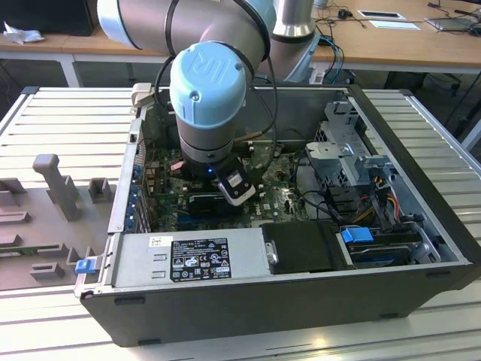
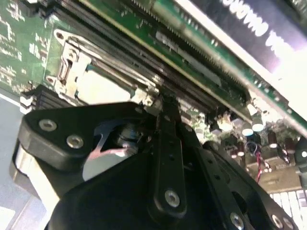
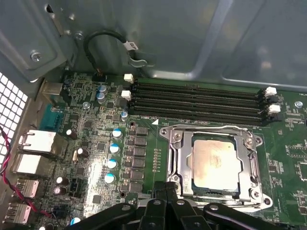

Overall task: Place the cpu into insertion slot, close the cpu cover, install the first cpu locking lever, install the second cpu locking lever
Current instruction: 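Install the second cpu locking lever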

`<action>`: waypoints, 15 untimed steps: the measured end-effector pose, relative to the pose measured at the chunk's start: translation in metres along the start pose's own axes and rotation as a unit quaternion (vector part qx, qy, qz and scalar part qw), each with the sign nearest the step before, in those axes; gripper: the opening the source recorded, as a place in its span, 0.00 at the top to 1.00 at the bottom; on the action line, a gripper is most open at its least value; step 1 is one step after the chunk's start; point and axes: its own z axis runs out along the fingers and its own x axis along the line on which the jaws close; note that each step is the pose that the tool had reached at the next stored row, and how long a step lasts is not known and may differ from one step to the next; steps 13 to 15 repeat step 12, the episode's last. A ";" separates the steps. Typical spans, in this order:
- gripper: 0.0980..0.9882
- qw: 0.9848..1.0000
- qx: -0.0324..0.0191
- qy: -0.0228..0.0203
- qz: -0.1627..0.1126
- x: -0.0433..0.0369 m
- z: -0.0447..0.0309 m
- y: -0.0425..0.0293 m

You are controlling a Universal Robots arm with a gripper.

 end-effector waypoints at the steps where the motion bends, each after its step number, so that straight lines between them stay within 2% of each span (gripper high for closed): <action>1: 0.99 1.000 0.000 0.000 0.000 0.0001 0.0000 0.0000; 2: 0.99 1.000 0.000 0.000 0.000 0.0002 -0.0001 0.0001; 6: 0.99 1.000 0.000 0.000 0.000 -0.0002 -0.0136 0.0066; 8: 0.99 1.000 0.000 0.000 0.000 -0.0004 -0.0176 0.0084; 11: 0.99 1.000 0.000 0.000 0.000 -0.0005 -0.0206 0.0098; 15: 0.99 1.000 0.000 0.000 0.000 -0.0005 -0.0206 0.0098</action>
